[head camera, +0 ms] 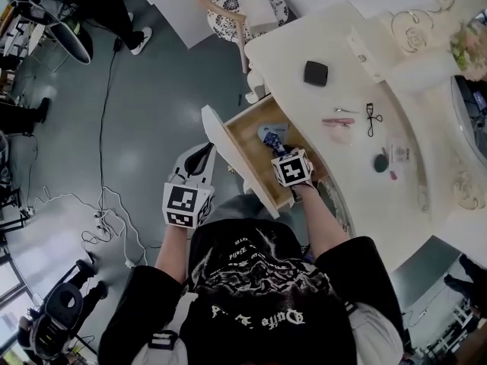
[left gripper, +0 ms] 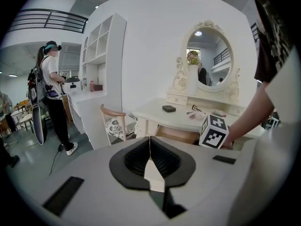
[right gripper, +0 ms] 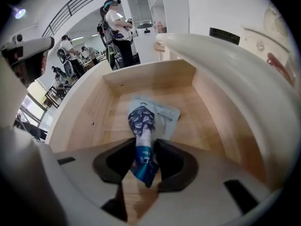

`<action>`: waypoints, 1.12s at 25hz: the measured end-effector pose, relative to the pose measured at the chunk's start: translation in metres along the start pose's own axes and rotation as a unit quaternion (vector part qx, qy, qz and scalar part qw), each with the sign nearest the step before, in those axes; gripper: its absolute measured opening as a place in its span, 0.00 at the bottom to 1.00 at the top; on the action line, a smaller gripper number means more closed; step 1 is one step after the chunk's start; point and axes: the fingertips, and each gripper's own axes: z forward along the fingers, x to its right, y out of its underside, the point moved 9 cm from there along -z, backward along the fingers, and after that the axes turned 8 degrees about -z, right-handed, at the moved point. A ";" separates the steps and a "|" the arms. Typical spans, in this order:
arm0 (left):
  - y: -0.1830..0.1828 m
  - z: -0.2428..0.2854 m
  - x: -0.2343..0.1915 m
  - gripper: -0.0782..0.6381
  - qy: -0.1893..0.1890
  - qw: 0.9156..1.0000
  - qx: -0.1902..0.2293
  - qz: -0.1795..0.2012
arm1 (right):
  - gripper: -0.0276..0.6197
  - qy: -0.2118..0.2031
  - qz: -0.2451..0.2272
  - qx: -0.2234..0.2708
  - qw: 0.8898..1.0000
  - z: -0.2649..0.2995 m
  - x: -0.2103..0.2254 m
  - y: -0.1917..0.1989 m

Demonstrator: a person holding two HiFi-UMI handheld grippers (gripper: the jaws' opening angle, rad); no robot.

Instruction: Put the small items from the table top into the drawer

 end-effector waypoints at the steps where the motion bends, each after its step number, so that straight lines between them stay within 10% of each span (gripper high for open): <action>1: 0.001 -0.001 -0.001 0.13 0.000 1.000 -0.001 -0.001 | 0.27 -0.005 0.006 0.000 1.000 0.002 -0.001 0.001; 10: 0.007 -0.002 -0.001 0.13 0.002 1.000 -0.001 -0.005 | 0.47 -0.037 0.036 0.006 0.999 0.007 -0.005 0.007; 28: -0.001 0.012 0.034 0.13 0.041 0.999 0.011 0.005 | 0.52 -0.062 0.068 0.109 0.990 -0.066 -0.013 0.007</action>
